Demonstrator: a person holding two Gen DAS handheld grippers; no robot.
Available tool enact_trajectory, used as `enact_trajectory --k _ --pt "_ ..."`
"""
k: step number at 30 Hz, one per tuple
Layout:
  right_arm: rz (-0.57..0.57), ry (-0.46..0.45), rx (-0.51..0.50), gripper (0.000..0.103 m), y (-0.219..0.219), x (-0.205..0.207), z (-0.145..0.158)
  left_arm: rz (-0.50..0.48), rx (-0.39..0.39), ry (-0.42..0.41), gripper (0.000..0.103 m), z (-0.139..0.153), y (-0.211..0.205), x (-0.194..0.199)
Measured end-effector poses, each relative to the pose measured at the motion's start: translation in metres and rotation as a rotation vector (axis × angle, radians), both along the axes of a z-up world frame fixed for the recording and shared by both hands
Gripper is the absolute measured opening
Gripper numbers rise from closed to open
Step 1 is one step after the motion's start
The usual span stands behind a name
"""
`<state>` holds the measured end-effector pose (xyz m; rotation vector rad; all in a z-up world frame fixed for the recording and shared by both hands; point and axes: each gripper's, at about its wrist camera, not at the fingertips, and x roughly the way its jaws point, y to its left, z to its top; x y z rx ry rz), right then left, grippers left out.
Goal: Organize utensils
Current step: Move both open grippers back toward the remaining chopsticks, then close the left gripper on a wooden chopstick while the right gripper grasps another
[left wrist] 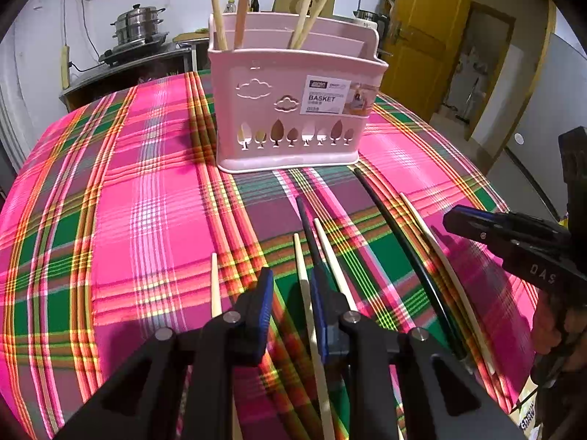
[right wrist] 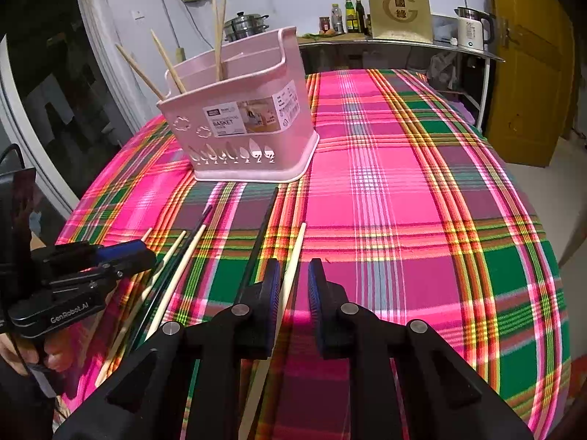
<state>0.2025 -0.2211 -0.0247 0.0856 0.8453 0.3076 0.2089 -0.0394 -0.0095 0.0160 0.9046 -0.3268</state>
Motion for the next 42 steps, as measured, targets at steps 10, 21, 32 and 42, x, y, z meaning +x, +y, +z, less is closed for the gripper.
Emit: enact_trajectory --k 10,21,32,42 --pt "0.004 0.022 -0.013 0.016 0.002 0.011 -0.007 0.002 0.018 0.028 0.022 -0.007 -0.006 0.013" --pt "0.004 0.043 -0.057 0.016 0.009 0.022 -0.012 0.001 0.073 0.021 0.022 -0.007 -0.012 0.016" --pt "0.010 0.052 -0.100 0.015 0.021 0.033 -0.014 0.003 0.095 0.013 0.021 -0.007 -0.017 0.022" --pt "0.020 0.052 -0.136 0.007 0.026 0.034 -0.012 0.012 0.101 0.028 0.009 -0.005 -0.019 0.028"
